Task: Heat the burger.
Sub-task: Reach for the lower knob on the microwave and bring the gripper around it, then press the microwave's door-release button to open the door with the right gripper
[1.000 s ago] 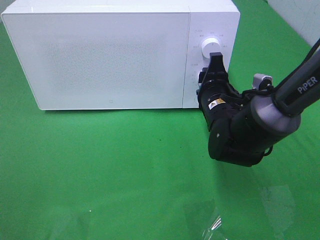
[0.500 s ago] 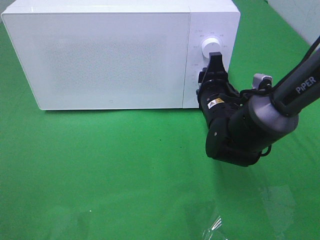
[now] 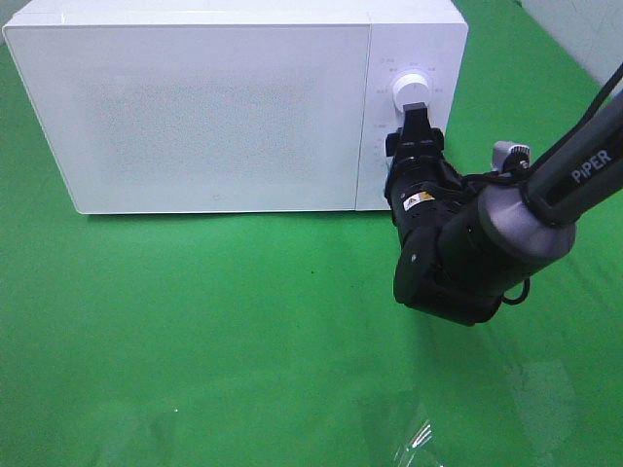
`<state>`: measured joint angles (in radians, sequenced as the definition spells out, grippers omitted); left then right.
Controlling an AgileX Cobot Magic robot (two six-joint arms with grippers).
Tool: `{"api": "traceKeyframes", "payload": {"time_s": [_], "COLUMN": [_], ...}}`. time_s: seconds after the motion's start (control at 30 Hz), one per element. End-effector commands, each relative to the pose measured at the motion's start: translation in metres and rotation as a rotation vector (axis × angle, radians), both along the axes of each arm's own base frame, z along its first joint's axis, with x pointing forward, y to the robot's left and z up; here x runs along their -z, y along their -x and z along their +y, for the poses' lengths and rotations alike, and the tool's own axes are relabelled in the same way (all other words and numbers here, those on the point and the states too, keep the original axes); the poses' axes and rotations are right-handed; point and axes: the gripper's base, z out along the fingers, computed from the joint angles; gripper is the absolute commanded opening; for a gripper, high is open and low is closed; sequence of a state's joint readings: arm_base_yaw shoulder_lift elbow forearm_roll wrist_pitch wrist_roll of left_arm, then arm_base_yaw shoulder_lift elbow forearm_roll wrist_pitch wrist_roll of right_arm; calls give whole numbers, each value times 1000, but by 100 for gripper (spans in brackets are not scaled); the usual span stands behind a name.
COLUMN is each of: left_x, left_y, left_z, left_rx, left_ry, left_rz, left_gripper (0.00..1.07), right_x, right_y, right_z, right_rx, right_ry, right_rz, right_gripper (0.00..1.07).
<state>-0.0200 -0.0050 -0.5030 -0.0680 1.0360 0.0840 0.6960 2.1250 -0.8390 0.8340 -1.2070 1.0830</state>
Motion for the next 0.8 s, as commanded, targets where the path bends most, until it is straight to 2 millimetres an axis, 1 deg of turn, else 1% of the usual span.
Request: {"api": "traceKeyframes", "payload": {"time_s": [0.03, 0.07, 0.17, 0.23, 0.33, 0.37, 0.43, 0.47, 0.5, 0.53, 0.57, 0.6, 0.63, 0.67, 0.7, 0.73, 0.77, 0.8], "left_x": [2, 2, 2, 2, 2, 2, 2, 2, 2, 2, 2, 2, 2, 2, 2, 2, 2, 2], "left_y": [3, 3, 3, 3, 3, 3, 3, 3, 3, 3, 3, 3, 3, 3, 3, 3, 3, 3], "left_z": [0, 0, 0, 0, 0, 0, 0, 0, 0, 0, 0, 0, 0, 0, 0, 0, 0, 0], "left_rx": [-7, -7, -7, -7, -7, -7, -7, -7, -7, -7, -7, -7, -7, -7, -7, -7, -7, -7], "left_ry": [3, 3, 3, 2, 3, 2, 2, 2, 2, 2, 2, 2, 2, 2, 2, 2, 2, 2], "left_rz": [-17, -17, -17, -17, -17, -17, -17, -17, -17, -17, -17, -17, -17, -17, -17, -17, -17, -17], "left_gripper": [103, 103, 103, 103, 103, 103, 103, 103, 103, 103, 103, 103, 103, 103, 103, 103, 103, 103], "right_x": [-18, -19, -21, -24, -25, -27, -26, -30, -30, -32, -32, -34, -36, -36, -41, -41, -46, -50], "right_y": [-3, 0, 1, 10, 15, 21, 25, 32, 32, 38, 38, 41, 44, 44, 46, 46, 48, 48], "right_z": [3, 10, 12, 19, 19, 19, 18, 17, 17, 17, 17, 16, 15, 15, 12, 12, 8, 5], "right_rx": [-16, -45, -58, -118, -159, -220, -248, -314, -314, -386, -386, -422, -502, -502, -588, -588, -657, -689], "right_ry": [31, 42, 52, 117, 160, 216, 243, 310, 310, 398, 398, 443, 538, 538, 636, 636, 710, 748], "right_rz": [-122, -118, -114, -60, -22, 23, 53, 98, 98, 143, 143, 172, 224, 224, 268, 268, 293, 297], "right_gripper": [74, 75, 75, 75, 75, 75, 75, 75, 75, 75, 75, 75, 75, 75, 75, 75, 75, 75]}}
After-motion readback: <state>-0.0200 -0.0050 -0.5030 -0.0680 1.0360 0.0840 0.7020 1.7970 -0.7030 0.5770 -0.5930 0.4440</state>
